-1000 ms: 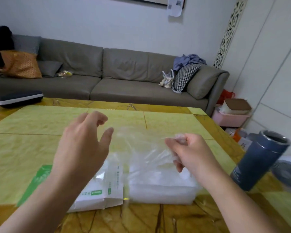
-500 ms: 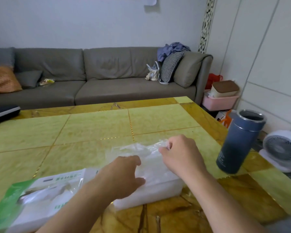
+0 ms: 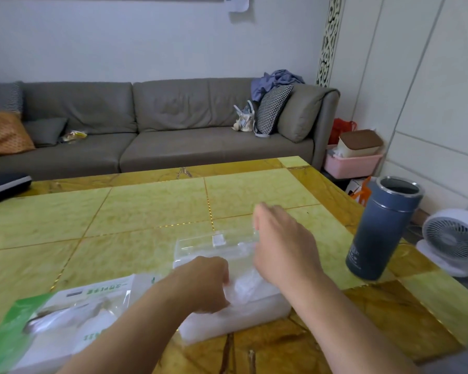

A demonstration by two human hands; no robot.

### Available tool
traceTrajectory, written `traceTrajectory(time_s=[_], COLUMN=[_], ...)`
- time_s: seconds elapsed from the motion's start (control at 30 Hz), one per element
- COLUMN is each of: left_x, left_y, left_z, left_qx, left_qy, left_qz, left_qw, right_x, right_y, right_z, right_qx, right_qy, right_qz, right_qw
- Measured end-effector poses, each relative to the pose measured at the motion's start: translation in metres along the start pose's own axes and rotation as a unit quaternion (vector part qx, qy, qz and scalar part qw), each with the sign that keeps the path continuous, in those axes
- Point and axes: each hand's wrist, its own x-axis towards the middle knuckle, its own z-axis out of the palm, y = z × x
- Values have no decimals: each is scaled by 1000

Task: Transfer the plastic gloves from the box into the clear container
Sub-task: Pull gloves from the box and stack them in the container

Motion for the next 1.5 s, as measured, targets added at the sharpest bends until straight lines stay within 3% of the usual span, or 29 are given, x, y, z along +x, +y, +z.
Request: traceTrajectory(time_s=[0.1, 0.23, 0.43, 0.57, 0.77, 0.87, 1.07, 1.23, 1.5], left_x=[4, 1, -17, -32, -29, -24, -12, -3, -24], left_y=[-2, -11, -43, -41, -24, -12, -2, -6, -10], left_z=[4, 4, -15, -12, -3, -10, -11, -7, -12], left_qx=[24, 38, -20, -55, -32, 2, 59, 13, -61], left_qy=[19, 19, 0, 82, 39, -6, -90, -96, -64], left_qz=[29, 49, 87, 88, -30, -78, -87, -88, -70], left_qw=[999, 998, 996, 991, 998, 997, 990, 991, 994], right_x=[-10, -11, 1, 14, 16, 16, 13, 15, 7], right_y=[-23, -26, -33, -50, -47, -40, -37, -35, -29], right_z=[2, 13, 27, 36, 45, 48, 41, 45, 51], right_qx=[25, -76, -130, -188, -216, -186, -158, -127, -78], right_qy=[-94, -249, -314, -403, -416, -403, -413, -430, -364], right_qz=[-72, -49, -31, -29, -29, -31, 0, 7, 17], right_qw=[993, 964, 940, 895, 883, 896, 897, 894, 928])
